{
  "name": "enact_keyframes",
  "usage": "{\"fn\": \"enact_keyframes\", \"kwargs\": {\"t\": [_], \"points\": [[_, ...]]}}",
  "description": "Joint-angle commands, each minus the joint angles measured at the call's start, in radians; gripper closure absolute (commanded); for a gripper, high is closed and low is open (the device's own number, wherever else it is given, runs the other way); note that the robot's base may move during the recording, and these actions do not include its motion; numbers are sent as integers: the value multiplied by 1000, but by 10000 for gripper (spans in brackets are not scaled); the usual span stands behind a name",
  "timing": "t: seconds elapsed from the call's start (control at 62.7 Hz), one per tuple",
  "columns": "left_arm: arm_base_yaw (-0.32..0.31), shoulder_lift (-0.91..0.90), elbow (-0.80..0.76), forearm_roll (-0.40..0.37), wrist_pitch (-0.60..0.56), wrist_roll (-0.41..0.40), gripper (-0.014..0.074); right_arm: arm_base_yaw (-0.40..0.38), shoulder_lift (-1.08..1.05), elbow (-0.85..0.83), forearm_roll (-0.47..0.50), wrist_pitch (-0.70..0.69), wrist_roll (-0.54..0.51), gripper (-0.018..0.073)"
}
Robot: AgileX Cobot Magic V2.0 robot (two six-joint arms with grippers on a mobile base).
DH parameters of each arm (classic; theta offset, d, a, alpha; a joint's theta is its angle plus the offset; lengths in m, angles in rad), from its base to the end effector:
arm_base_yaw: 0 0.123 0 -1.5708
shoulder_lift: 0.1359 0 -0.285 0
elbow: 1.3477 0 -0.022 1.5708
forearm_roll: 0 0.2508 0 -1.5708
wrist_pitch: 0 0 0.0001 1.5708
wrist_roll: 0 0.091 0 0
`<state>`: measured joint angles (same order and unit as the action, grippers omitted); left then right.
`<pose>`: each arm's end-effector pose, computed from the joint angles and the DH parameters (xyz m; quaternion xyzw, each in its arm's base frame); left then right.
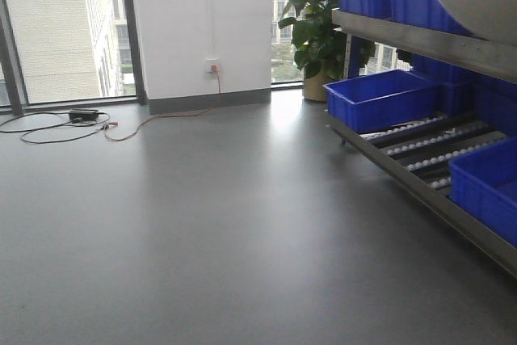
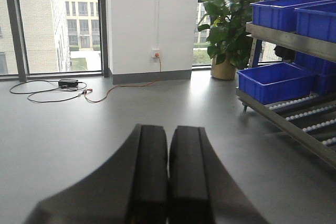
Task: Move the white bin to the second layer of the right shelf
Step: 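Turn the base toward the blue-crate roller shelf, then approach the roller shelf and raise the bin toward its second layer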
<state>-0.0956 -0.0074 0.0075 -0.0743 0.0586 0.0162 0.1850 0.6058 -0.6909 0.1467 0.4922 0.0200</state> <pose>0.0560 -0.0058 0.2058 0.0147 0.6967 -0.0565 0.7149 0.1163 0.0282 0.3519 -0.0347 0.8084 0.1253 0.5741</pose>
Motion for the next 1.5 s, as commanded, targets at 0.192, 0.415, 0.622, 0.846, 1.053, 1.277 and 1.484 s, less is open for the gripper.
{"fn": "enact_keyframes", "kwargs": {"t": [0.192, 0.415, 0.622, 0.846, 1.053, 1.277, 1.484], "points": [[-6, -3, 37, -9, -86, -10, 512, -5, -1, -30, 8, -96, -3, 504], [-6, -3, 37, -9, -86, -10, 512, -5, -1, -30, 8, -96, -3, 504], [-6, -3, 37, -9, -86, -10, 512, -5, -1, -30, 8, -95, -3, 504], [-6, -3, 37, -9, -86, -10, 512, -5, -1, -30, 8, -95, -3, 504], [-6, -3, 37, -9, -86, -10, 512, -5, -1, -30, 8, -95, -3, 504], [-6, -3, 37, -9, -86, -10, 512, -5, -1, -30, 8, -95, -3, 504], [-6, -3, 37, -9, -86, -10, 512, -5, -1, -30, 8, -94, -3, 504]]}}
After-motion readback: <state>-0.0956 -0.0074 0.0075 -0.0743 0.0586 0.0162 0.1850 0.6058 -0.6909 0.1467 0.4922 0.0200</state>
